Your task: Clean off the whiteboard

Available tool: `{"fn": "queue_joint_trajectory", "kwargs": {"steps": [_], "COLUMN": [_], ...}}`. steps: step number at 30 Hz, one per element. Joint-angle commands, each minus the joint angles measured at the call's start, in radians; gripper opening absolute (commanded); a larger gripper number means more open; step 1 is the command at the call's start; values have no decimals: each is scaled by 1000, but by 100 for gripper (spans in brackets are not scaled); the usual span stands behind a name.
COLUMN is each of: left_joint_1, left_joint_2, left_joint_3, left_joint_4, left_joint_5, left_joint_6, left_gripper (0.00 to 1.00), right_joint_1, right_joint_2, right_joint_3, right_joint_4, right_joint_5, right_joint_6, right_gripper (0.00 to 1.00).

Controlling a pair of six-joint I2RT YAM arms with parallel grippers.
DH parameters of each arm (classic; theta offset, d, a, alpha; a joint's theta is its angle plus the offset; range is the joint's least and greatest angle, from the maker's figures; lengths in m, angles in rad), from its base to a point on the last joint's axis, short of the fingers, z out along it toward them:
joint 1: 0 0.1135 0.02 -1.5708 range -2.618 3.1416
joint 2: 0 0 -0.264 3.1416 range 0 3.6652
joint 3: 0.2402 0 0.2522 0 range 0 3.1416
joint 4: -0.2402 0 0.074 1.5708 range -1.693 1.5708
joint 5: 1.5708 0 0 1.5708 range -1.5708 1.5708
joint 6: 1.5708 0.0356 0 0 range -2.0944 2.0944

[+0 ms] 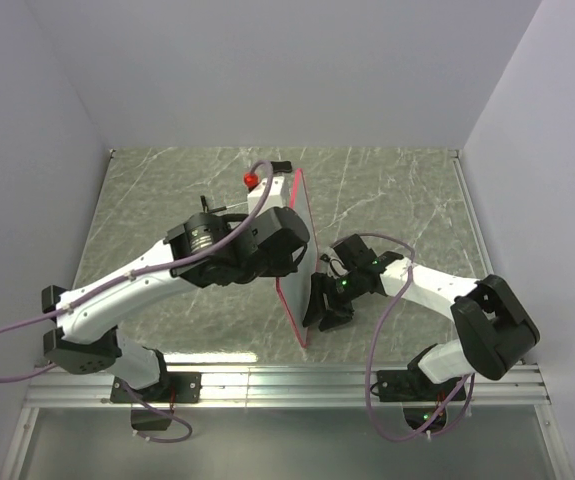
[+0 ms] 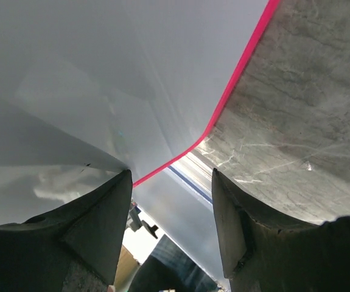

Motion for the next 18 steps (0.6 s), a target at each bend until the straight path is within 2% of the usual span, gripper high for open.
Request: {"fn": "queue_joint_trajectory", "kwargs": {"steps": [1, 8, 12, 15, 18], "left_joint_1": [3, 47, 124, 178, 211], "left_joint_2": [43, 101, 86, 121, 202], "left_joint_3": [138, 349, 386, 432, 493], "left_joint_4": [30, -71, 8, 50, 57], "left_joint_5": [44, 29, 92, 151, 194], "left_joint_6": [-19, 55, 98, 145, 181], "left_gripper": [0, 0, 0, 0, 0], "right_joint_1": [-6, -23, -54, -108, -122], "right_joint_2": [-25, -26, -63, -138, -172], "right_joint_3": [9, 21, 69, 144, 266], "right_joint_4": [52, 45, -3, -81, -240], "right_joint_5": [-30, -33, -12, 34, 129], "right_joint_6": [4, 0, -14, -37, -95], "right_gripper": [63, 63, 62, 62, 61]}}
